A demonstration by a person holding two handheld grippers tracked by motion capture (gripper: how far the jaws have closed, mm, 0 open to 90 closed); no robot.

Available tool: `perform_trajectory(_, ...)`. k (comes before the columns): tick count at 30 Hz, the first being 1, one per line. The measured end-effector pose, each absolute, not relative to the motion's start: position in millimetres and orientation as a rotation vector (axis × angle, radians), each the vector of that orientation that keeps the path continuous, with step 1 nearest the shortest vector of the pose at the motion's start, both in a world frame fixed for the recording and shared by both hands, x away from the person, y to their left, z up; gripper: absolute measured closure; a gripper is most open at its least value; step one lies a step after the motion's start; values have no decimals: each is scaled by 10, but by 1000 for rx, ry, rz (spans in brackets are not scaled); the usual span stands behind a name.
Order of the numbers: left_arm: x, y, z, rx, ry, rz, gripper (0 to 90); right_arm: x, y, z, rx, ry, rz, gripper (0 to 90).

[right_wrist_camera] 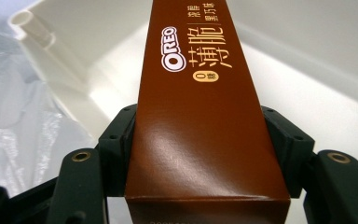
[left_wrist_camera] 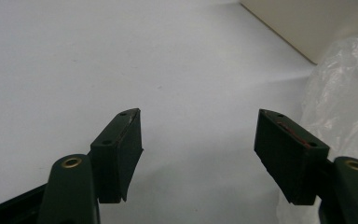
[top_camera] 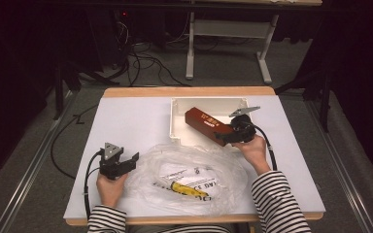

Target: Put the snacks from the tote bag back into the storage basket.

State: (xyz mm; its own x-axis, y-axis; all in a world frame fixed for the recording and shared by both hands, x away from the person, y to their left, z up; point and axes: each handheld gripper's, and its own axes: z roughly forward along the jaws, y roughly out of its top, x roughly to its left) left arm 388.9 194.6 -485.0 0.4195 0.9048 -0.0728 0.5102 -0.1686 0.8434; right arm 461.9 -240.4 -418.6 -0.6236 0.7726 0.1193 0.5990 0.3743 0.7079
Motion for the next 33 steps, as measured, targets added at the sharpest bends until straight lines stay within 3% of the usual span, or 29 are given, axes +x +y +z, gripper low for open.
perform_trajectory(33, 3894, 1963, -4850, 1803, 1231, 578, 326, 4711, -2285, -4311, 1224, 2424, 896, 371)
